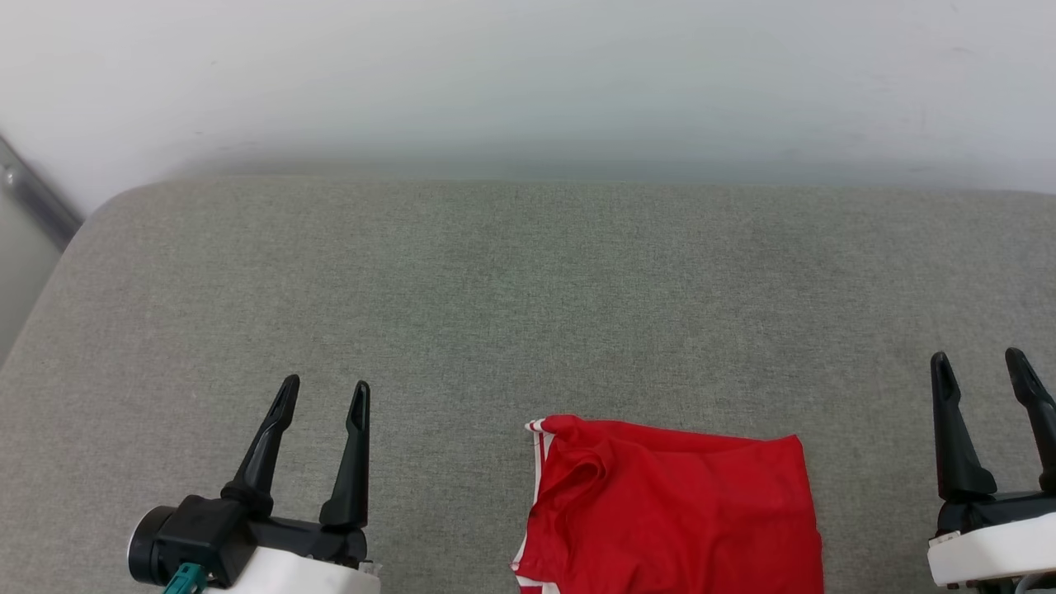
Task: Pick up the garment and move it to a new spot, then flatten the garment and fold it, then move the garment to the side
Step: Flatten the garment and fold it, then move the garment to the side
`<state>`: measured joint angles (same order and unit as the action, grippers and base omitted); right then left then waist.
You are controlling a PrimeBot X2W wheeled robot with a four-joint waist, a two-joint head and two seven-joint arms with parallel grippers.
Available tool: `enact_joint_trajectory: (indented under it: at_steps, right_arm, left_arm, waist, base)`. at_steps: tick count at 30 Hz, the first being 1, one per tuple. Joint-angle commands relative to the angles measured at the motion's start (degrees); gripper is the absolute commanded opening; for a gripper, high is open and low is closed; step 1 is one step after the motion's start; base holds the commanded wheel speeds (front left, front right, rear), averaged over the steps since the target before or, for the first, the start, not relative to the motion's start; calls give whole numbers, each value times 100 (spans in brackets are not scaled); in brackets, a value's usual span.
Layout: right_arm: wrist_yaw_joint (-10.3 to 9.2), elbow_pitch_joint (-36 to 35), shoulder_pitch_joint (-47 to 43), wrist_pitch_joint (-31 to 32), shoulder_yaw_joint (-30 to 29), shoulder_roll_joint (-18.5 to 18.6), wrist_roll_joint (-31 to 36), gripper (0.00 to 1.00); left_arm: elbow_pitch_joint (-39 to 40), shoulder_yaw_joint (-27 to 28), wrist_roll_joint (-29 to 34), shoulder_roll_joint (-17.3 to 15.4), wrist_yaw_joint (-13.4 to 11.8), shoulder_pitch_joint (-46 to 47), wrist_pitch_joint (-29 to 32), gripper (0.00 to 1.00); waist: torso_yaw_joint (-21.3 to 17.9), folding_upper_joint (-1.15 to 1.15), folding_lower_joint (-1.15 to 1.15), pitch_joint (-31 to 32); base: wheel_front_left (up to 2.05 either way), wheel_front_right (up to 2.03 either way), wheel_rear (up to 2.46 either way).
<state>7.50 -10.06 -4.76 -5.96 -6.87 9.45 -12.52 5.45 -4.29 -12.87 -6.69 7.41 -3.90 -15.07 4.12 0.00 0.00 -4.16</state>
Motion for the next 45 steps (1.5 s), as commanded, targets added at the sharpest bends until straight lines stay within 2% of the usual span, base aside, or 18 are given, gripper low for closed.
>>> enact_joint_trajectory:
  at_steps: [1,9,13,16,20,21,25,29,37,39,45]
  right_arm:
    - [-2,41,-16,-33,7,-21,12,100]
    - [-2,103,20,51,29,-45,-22,100]
    - [-2,15,15,443,95,106,-103,100]
    - [-2,-74,2,1204,246,318,-302,100]
    - [-3,-230,-110,2800,563,718,-819,100]
    - [-3,-230,-110,2800,563,718,-819,100]
    - [-2,-433,-157,4309,630,789,-1314,100]
    - [-1,-465,-7,5643,657,797,-1285,100]
    - [-2,4,264,6327,810,506,-1133,100]
    - [-2,146,294,6304,927,567,-918,100]
    - [-2,854,302,6183,1062,258,-708,100]
  left_arm:
    - [-16,-20,28,-30,9,-55,-12,100]
    - [-39,-24,37,-71,9,-42,-12,100]
    - [-40,-40,37,-70,9,-2,-12,100]
    - [-33,-49,44,-79,9,7,-12,100]
    - [-57,-34,104,-90,9,41,-12,100]
    - [-57,-34,104,-90,9,41,-12,100]
    - [-72,-111,114,-69,9,102,-12,100]
    - [-69,-229,130,-61,9,250,-12,100]
    - [-120,-337,100,-83,9,444,-12,100]
    - [-148,-361,153,-89,9,458,-12,100]
    - [-171,-468,209,-62,9,514,-12,100]
  waist:
    - [1,0,0,12]
    - [-8,0,0,35]
    - [6,0,0,3]
    - [12,0,0,-18]
    - [29,0,0,-73]
    - [29,0,0,-73]
    - [84,0,0,-147]
    - [200,0,0,-360]
    - [473,0,0,-618]
    - [548,0,0,-664]
    - [701,0,0,-727]
  base:
    - [0,0,0]
    - [0,0,0]
    - [0,0,0]
    - [0,0,0]
    - [0,0,0]
    - [0,0,0]
    - [0,0,0]
    - [0,0,0]
    - [0,0,0]
    - [0,0,0]
    - [0,0,0]
